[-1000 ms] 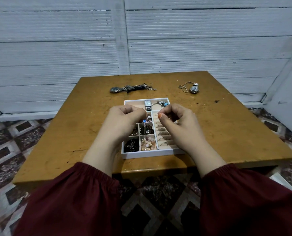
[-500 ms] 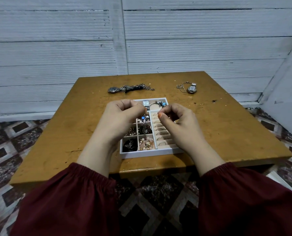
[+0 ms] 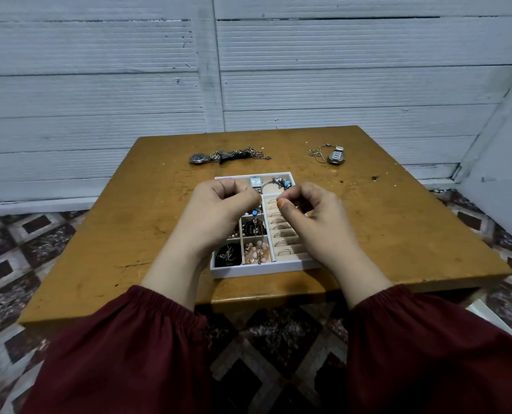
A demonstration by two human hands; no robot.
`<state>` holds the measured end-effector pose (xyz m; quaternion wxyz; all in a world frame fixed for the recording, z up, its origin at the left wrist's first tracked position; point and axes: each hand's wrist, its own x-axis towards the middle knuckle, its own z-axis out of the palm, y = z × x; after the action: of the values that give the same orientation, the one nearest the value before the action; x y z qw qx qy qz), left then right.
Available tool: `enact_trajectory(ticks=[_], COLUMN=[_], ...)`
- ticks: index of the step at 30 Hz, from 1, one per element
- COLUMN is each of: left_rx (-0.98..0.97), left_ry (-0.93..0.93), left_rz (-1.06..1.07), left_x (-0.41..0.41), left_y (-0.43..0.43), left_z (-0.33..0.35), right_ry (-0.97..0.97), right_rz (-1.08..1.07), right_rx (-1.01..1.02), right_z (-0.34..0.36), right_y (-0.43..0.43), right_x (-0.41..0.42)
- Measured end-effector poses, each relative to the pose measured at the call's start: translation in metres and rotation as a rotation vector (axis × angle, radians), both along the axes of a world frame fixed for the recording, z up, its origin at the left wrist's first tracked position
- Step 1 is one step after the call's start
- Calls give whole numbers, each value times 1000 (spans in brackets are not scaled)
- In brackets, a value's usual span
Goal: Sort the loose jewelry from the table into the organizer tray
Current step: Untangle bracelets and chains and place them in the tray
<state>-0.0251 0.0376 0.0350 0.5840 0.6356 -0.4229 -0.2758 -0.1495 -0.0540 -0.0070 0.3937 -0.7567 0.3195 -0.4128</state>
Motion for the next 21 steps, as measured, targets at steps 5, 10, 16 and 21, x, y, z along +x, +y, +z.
enact_trajectory(ticks=[5,10,16,21], left_rx=[53,118,357,454], left_ry=[-30,-85,-295,-469], left_rz=[15,19,108,131], left_x=[6,8,11,8], left_y=[-4,-6,-6,-5], left_z=[-9,-17,-26,-24], right_ry=[-9,-12,2,-12], right_rz=[2,-12,-29,-23], right_rx=[14,9,-6,5], right_z=[0,-1,-1,-2], right_y=[0,-2,-3,-3], right_x=[-1,-2,-2,-3])
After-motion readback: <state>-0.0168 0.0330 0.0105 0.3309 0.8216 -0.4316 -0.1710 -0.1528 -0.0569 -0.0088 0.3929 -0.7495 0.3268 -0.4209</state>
